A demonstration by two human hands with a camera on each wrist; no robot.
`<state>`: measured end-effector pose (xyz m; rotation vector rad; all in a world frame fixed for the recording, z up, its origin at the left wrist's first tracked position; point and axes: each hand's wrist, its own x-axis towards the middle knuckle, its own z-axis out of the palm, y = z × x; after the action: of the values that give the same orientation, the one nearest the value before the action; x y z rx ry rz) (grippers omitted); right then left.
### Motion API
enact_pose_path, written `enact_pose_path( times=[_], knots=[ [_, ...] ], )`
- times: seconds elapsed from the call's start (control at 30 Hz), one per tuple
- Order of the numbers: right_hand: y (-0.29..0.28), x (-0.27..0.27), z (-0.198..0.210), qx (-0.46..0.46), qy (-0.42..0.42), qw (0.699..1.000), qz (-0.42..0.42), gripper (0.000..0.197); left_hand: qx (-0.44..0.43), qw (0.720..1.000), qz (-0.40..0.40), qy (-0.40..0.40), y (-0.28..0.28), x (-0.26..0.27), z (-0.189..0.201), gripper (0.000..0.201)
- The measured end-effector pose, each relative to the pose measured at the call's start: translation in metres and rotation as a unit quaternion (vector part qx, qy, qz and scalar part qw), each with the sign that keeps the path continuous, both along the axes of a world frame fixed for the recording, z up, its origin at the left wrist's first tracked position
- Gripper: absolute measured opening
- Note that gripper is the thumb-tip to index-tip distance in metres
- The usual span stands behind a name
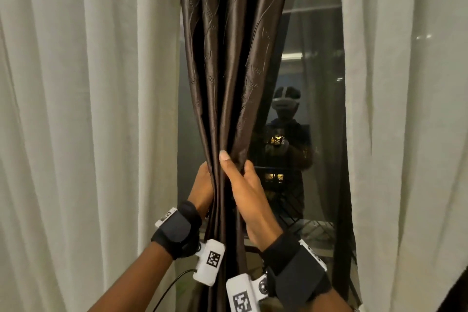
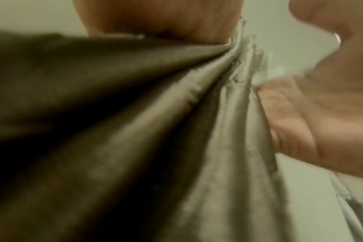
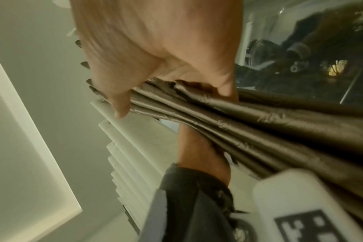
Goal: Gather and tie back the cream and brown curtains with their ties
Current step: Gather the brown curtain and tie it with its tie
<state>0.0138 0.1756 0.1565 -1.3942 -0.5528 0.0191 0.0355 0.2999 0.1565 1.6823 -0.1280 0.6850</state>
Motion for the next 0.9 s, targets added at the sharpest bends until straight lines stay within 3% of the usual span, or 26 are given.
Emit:
enact_pose_path(
  times=[0.03,0.07,0.17,0.23,0.3,0.4,0.53,0.77,0.9],
  knots=[
    [0.001,-0.001,-0.001,-0.009,-0.001,1.000,0.009,0.118,0.037,0.999,0.030,-0.006,0.005,0.001,-0.003,0.028],
    [0.002,-0.004,-0.002,-0.023,-0.030,0.999,0.004,0.120,0.070,0.996,0.053,-0.003,0.013,0.002,-0.005,0.031],
    [-0.002,-0.002,-0.005,-0.055,-0.102,0.990,-0.075,0.080,0.147,0.985,0.086,-0.023,0.018,-0.009,0.000,0.021],
    [-0.003,0.008,-0.009,-0.054,-0.117,0.985,-0.113,0.067,0.181,0.979,0.083,-0.036,0.017,-0.026,0.011,0.016],
    [-0.005,0.022,-0.014,-0.066,-0.132,0.979,-0.139,0.060,0.144,0.990,-0.004,0.001,0.019,-0.042,0.017,0.015],
    [-0.009,0.038,-0.017,-0.082,-0.156,0.970,-0.166,0.054,0.060,0.991,-0.108,0.046,0.032,-0.062,0.018,0.031],
    [-0.009,0.045,-0.019,-0.086,-0.150,0.975,-0.139,0.062,0.103,0.991,-0.083,0.019,0.034,-0.075,0.012,0.034],
    [-0.005,0.037,-0.020,-0.033,-0.115,0.989,-0.088,0.067,0.003,1.000,-0.005,0.006,0.022,-0.068,0.004,0.027],
    [-0.013,0.029,-0.017,-0.021,-0.128,0.988,-0.086,0.067,-0.070,0.992,-0.076,0.067,0.025,-0.065,0.006,0.038]
  ],
)
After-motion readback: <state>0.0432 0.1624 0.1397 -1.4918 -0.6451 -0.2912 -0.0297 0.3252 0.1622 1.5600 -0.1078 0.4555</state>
